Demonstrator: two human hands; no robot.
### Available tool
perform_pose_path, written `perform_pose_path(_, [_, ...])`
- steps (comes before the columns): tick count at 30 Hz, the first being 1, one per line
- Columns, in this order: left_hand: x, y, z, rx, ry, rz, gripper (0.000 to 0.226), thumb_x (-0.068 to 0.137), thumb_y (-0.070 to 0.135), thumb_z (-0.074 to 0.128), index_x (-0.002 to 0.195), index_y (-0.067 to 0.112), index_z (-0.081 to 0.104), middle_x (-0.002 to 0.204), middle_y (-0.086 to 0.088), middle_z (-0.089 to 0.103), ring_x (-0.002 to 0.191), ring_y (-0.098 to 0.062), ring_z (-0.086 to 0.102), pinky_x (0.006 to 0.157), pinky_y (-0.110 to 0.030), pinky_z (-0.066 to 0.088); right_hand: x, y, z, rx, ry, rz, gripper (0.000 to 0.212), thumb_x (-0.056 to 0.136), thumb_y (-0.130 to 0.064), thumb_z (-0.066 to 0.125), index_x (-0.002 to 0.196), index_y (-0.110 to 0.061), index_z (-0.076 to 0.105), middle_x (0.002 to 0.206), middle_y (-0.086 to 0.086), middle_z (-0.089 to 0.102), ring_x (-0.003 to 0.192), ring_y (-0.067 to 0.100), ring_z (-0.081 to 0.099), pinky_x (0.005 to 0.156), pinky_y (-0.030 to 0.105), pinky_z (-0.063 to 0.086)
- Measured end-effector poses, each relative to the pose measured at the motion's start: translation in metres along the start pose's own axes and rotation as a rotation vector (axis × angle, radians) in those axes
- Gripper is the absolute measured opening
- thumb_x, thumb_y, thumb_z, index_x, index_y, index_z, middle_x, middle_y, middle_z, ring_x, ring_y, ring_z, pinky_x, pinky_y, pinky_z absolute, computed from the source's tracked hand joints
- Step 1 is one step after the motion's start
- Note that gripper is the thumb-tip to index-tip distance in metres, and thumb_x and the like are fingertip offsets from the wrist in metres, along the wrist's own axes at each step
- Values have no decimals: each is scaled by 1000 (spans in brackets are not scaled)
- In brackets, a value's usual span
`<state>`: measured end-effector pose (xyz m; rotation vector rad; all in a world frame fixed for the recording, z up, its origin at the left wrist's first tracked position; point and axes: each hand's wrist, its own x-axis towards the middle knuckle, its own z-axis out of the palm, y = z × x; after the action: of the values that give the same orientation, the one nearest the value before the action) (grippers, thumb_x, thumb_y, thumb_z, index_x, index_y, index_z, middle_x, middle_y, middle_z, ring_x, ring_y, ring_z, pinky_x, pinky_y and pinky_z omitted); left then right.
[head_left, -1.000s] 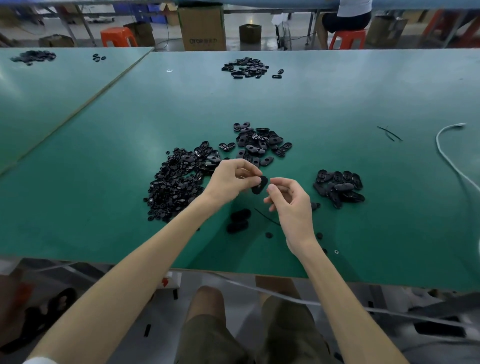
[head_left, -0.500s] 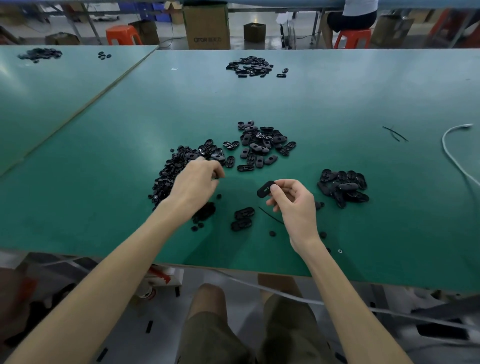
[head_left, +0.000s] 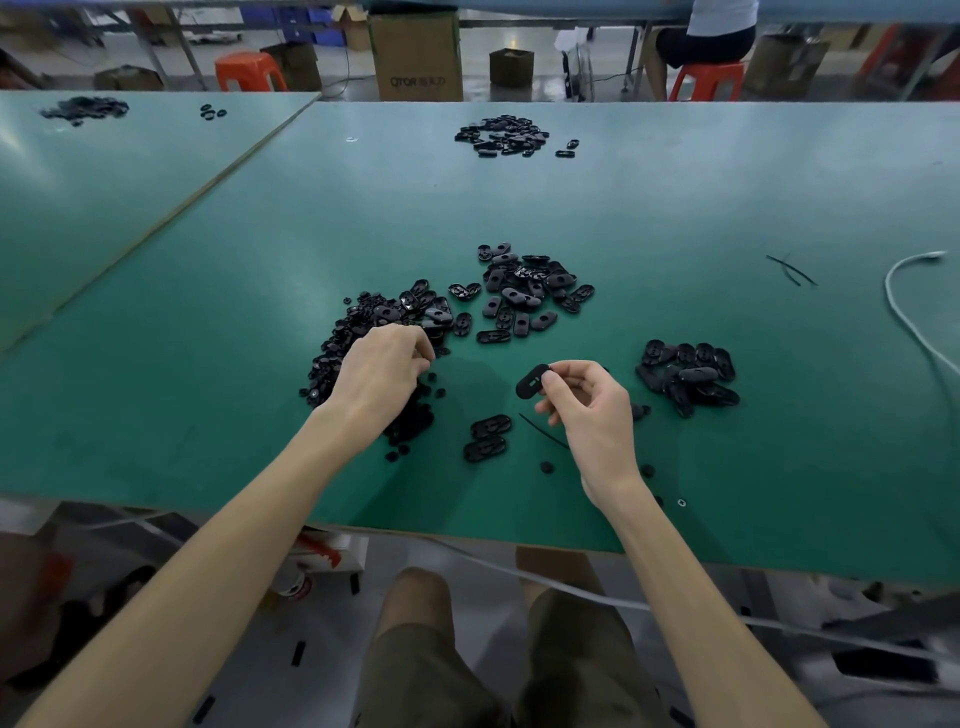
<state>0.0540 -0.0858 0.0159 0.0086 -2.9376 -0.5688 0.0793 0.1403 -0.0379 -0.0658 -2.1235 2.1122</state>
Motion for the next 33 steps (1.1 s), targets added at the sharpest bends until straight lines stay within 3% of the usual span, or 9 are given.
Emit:
perform_pose_path(7, [3, 10, 2, -81, 49, 32, 8, 98, 12, 68, 99, 16, 75, 104, -1, 63, 89, -19, 63, 91, -34, 50, 1, -1, 1, 14, 3, 9, 2, 101, -11, 67, 101, -12, 68, 73, -10, 73, 67, 7, 69, 61, 19, 53])
perform_pose_path(11, [0, 22, 2, -535, -137, -20, 5, 95, 14, 73, 94, 19, 73, 80, 1, 75, 72, -6, 70, 70, -21, 51, 1, -1, 1, 23, 10, 15, 2, 101, -11, 67, 102, -11, 68, 73, -9, 73, 67, 8, 69, 62, 20, 53])
perform_pose_path(13, [-4, 31, 6, -695, -192, -12, 3, 94, 14, 74, 96, 15, 73, 79, -3, 77, 72, -9, 72, 67, -25, 53, 1, -1, 1, 34, 15, 19, 2, 101, -11, 68, 102, -11, 68, 74, -7, 73, 67, 10, 69, 61, 22, 53])
perform_pose_path(17, [-11, 43, 15, -862, -201, -39, 7, 93, 13, 75, 99, 11, 72, 87, -4, 79, 73, -10, 73, 65, -18, 52, 0, -1, 1, 41, 21, 19, 3, 100, -11, 69, 102, -10, 68, 73, -5, 73, 66, 10, 69, 60, 22, 52])
perform_pose_path(24, [-16, 48, 24, -944, -167, -111, 8, 92, 12, 77, 98, 8, 73, 88, -6, 80, 71, -10, 73, 62, -16, 49, 1, -1, 0, 54, 27, 22, 4, 99, -11, 70, 100, -10, 67, 77, -2, 75, 66, 13, 71, 58, 23, 53])
perform_pose_path(33, [-19, 51, 37, -854, -113, -93, 4, 91, 18, 78, 93, 14, 76, 82, 3, 72, 66, -5, 64, 63, -14, 46, 0, -2, 0, 51, 13, 24, 6, 96, -10, 73, 98, -10, 68, 82, 2, 76, 64, 13, 71, 57, 23, 53])
